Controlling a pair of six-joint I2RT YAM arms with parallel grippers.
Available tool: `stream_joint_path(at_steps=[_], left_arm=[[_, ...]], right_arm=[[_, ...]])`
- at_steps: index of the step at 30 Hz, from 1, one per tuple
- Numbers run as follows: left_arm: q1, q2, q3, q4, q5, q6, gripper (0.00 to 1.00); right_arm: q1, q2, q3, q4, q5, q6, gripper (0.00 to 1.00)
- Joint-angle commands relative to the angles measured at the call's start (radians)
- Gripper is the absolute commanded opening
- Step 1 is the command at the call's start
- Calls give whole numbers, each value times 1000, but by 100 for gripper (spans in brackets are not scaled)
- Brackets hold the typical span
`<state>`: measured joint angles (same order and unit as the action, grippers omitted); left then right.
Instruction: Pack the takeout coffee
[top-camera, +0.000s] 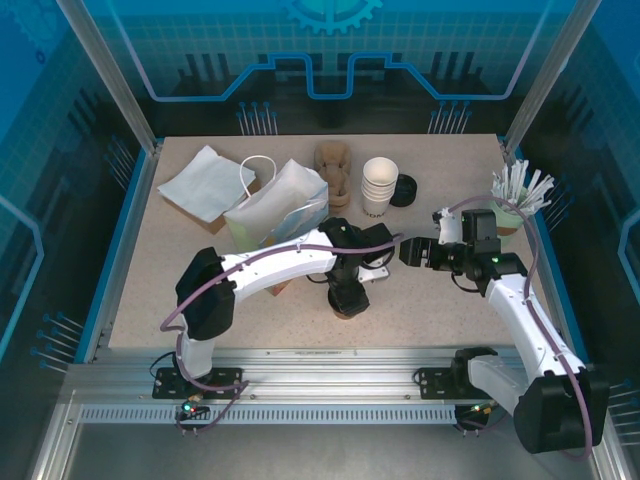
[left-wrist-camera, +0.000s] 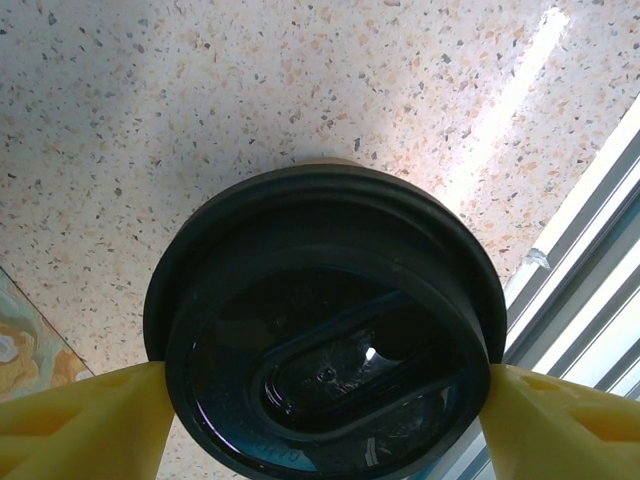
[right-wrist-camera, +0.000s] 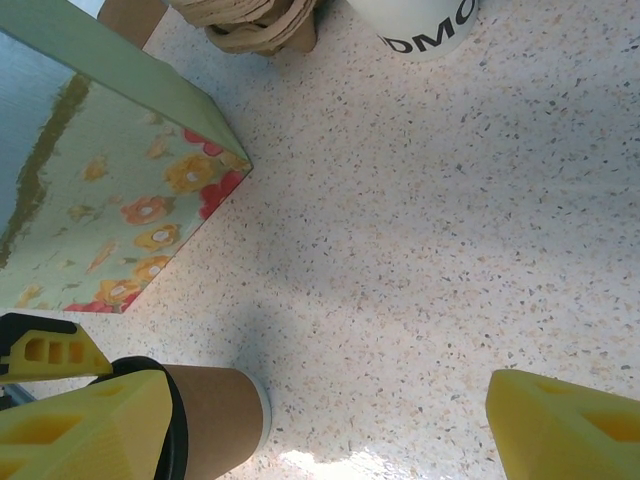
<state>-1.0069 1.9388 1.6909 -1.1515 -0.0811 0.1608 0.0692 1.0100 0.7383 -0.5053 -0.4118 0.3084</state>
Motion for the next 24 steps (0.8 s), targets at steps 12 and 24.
stream_joint_path(at_steps=[12, 24], left_arm=[[-16, 44, 56, -66, -49, 15, 77], [-19, 54, 51, -71, -54, 17, 79]], right_arm=[[-15, 19, -13, 4, -41, -22, 83], [-15, 21, -14, 4, -46, -23, 83]])
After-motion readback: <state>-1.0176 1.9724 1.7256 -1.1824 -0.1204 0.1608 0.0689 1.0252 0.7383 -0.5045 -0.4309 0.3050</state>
